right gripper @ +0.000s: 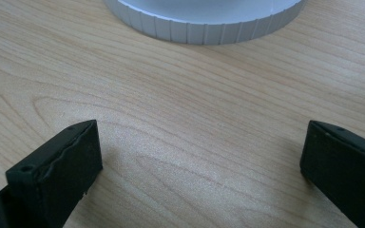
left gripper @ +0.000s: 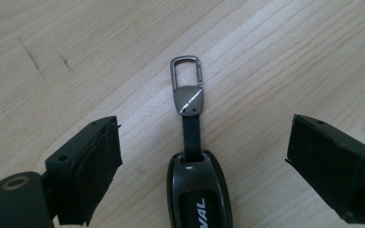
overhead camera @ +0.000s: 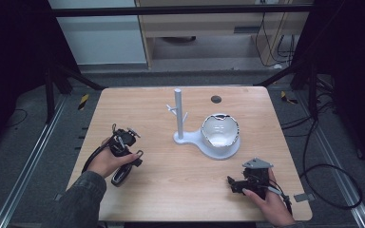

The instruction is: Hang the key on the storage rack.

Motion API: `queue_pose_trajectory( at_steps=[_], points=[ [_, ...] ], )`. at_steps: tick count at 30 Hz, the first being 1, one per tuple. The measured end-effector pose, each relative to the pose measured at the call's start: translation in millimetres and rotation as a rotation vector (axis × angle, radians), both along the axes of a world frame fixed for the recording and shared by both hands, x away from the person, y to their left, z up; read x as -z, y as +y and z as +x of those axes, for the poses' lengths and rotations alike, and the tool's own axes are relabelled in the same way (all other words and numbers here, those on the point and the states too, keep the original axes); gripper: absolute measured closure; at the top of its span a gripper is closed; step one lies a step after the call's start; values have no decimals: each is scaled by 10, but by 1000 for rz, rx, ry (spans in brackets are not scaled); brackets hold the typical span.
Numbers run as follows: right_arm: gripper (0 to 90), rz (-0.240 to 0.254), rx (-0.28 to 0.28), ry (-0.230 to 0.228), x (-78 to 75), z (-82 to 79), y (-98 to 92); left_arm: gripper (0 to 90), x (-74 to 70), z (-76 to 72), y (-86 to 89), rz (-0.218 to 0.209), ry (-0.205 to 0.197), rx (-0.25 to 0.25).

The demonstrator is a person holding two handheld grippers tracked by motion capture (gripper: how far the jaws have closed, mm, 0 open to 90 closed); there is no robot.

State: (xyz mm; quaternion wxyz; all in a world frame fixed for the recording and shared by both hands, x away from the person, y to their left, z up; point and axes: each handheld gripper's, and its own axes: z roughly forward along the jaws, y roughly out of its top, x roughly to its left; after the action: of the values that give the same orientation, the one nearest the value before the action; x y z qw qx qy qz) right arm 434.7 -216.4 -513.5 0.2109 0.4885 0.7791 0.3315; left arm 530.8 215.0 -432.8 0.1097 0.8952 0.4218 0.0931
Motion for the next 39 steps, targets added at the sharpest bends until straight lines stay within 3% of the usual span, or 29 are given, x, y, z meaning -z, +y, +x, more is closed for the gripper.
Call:
queue_pose_trajectory(
  at_steps=[2, 4, 11, 15, 22, 31, 35, 39],
  points=[
    [4, 0, 0, -2, 2, 1, 0, 144, 47, 35, 10, 17, 27, -2],
    [4, 0, 1, -2, 2, 0, 0, 236, 68, 55, 15, 31, 46, 1],
    [4, 0, 3, -3, 2, -2, 2, 476, 151, 76, -21, 44, 80, -8],
    [4, 0, 4, -3, 2, -3, 3, 562, 200, 102, -34, 57, 68, -27],
    [4, 0, 5, -2, 2, -4, 3, 653, 230, 124, -42, 63, 88, -21],
    [4, -5, 2, -7, 5, -3, 0, 791, 288, 90, -32, 66, 79, -2],
    [4, -6, 2, -8, 5, -3, 0, 796, 248, 46, -13, 46, 74, 13],
    [4, -6, 2, -8, 5, -3, 0, 797, 175, -36, 33, -5, 46, 22]
  ],
)
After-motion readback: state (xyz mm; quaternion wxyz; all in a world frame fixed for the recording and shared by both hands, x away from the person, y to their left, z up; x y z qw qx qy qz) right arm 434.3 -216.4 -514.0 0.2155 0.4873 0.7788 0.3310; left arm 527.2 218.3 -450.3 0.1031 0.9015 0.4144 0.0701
